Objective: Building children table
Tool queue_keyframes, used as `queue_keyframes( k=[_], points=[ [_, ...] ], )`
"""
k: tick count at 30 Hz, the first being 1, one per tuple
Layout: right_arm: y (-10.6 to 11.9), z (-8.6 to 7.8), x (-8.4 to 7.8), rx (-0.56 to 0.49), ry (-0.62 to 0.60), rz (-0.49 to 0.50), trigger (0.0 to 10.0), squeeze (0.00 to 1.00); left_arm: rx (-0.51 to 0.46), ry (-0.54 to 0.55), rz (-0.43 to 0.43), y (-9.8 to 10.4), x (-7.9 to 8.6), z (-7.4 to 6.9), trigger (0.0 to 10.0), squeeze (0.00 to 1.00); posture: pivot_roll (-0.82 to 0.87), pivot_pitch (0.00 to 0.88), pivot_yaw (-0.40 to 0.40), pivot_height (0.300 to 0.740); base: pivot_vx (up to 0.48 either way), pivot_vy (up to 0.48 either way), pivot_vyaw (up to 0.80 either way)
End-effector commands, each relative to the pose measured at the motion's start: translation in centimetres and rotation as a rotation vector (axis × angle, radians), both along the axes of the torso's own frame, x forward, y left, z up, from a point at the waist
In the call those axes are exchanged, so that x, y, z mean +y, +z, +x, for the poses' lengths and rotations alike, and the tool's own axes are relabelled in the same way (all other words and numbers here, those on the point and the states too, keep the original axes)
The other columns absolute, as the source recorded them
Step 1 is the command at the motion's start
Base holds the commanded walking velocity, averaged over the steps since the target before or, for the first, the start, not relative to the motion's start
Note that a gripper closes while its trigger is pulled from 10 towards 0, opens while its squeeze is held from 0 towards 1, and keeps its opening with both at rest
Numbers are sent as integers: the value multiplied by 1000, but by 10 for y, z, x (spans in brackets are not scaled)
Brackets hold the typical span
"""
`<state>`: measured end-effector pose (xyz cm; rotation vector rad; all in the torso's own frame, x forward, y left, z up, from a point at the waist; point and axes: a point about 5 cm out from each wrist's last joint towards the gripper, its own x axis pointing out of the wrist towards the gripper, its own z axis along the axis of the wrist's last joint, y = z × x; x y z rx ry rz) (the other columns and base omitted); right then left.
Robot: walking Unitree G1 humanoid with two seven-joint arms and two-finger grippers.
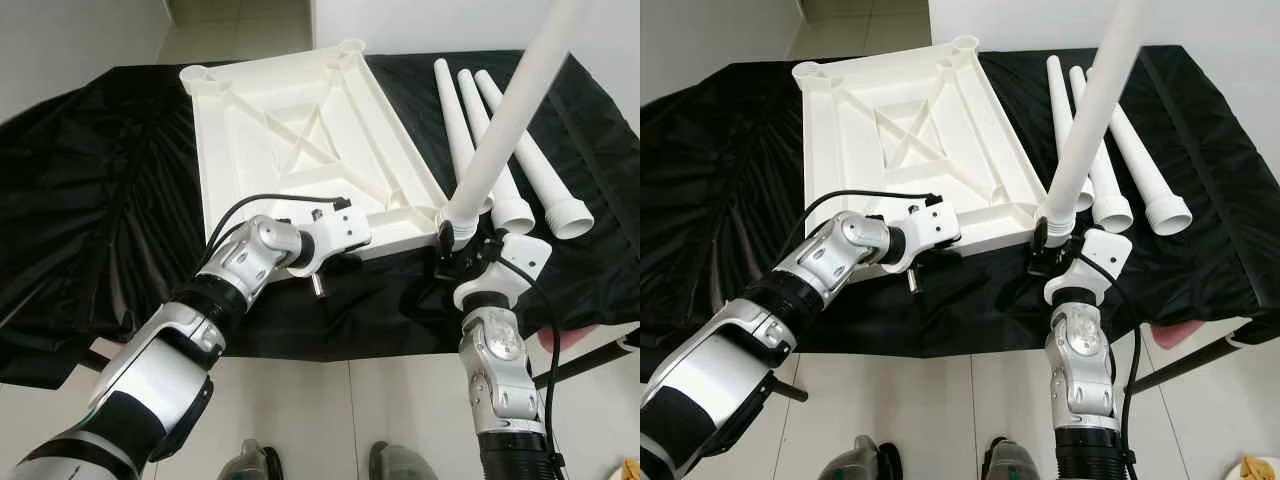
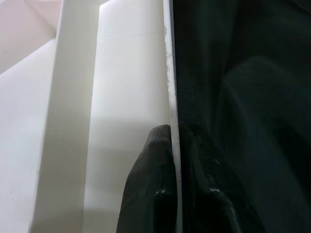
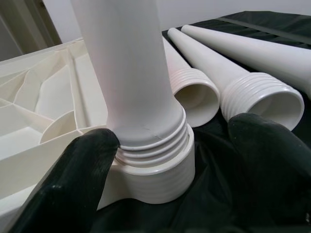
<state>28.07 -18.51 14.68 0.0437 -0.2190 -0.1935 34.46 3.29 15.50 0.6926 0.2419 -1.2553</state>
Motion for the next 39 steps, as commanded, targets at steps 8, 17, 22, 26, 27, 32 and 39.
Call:
queue_keyframes(
  k=[8,17,22,26,27,32,39],
  points=[
    [-1,0,-7,15,-18,-12,10000,0,96,-7,48,-20,34,-21,10000,0,-92,120,88,740,0,0,0],
    [0,3,-10,20,-6,-29,10000,0,100,18,10,-24,35,-33,10000,1000,-87,118,70,740,0,0,0],
    [1,6,-14,21,2,-46,10000,0,124,14,-64,-21,24,-42,10000,0,-84,113,62,740,0,0,0],
    [3,8,-16,19,10,-61,10000,0,121,-3,-165,-8,9,-52,10000,0,-86,104,57,740,0,0,0],
    [3,9,-16,18,11,-63,10000,0,120,-6,-191,-5,5,-53,10000,0,-86,104,57,740,0,0,0],
    [5,10,-15,12,28,-70,10000,0,95,4,-326,13,-11,-54,10000,0,-89,94,55,740,0,0,0],
    [7,12,-10,0,116,-63,10000,0,44,31,-455,37,-25,-50,10000,0,-90,92,52,740,0,0,0]
  ],
)
